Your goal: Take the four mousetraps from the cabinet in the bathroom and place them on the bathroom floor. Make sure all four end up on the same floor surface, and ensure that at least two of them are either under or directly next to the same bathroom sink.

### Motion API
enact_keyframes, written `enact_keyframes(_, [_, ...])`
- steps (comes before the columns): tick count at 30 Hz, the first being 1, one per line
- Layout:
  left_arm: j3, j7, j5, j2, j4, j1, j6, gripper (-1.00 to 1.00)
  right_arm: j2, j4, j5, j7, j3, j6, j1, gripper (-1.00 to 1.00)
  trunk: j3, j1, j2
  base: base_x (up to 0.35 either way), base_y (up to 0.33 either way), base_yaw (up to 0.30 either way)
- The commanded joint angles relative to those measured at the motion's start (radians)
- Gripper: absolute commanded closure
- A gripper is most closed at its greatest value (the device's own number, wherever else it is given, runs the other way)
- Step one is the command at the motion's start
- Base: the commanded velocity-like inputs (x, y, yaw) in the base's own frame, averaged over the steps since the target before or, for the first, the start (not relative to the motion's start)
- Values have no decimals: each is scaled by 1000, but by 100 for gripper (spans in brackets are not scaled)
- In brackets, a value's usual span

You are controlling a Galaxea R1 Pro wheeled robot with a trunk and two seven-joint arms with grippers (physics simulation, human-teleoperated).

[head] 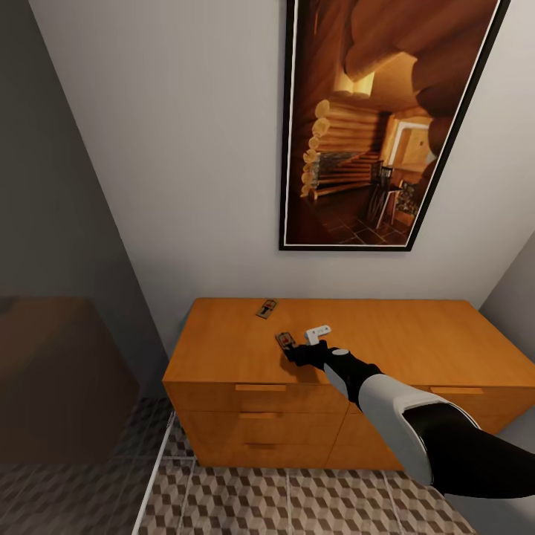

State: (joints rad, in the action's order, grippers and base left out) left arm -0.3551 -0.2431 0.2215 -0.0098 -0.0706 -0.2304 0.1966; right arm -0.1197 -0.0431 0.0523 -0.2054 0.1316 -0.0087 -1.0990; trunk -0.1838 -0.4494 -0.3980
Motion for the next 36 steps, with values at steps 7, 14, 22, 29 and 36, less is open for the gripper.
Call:
enact_keyframes(7, [-8,-1,9,-1,-5,-1,7,-100,1,-12,7,0,2,4,-1,100,-2,-1,-2,0,0,0])
enact_keyframes(14, [-8,-1,9,-1,-5,-2,7,-100,3,-49,7,0,2,34,-1,100,-2,-1,-2,0,0,0])
enact_keyframes(22, [-8,-1,9,-1,-5,-2,7,-100,5,-177,8,0,2,154,-1,100,-2,-1,-2,0,0,0])
enact_keyframes(29, [-8,-1,9,-1,-5,-2,7,-100,5,-255,8,0,3,194,-1,100,-2,-1,-2,0,0,0])
enact_keyframes(36, [-8,-1,9,-1,-5,-2,7,-100,6,-381,9,0,6,309,-1,100,-2,-1,-2,-5,0,0])
